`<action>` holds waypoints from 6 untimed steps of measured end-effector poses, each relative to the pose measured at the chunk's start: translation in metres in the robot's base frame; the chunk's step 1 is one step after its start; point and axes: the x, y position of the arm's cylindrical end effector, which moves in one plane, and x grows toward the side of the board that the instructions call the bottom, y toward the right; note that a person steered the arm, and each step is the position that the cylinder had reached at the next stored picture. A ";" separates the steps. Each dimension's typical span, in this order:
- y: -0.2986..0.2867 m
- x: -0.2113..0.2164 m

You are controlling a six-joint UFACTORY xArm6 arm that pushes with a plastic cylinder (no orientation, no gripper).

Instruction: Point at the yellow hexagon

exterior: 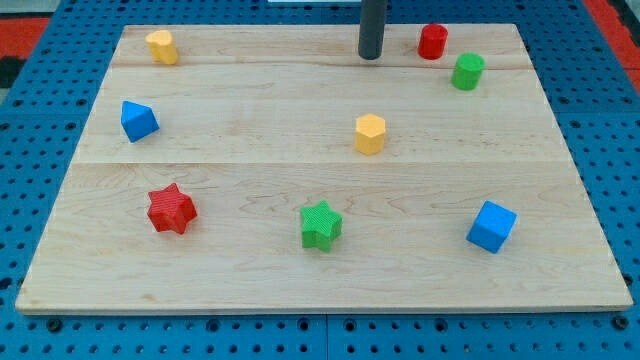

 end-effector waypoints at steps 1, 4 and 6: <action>0.008 0.000; 0.017 0.021; 0.009 0.115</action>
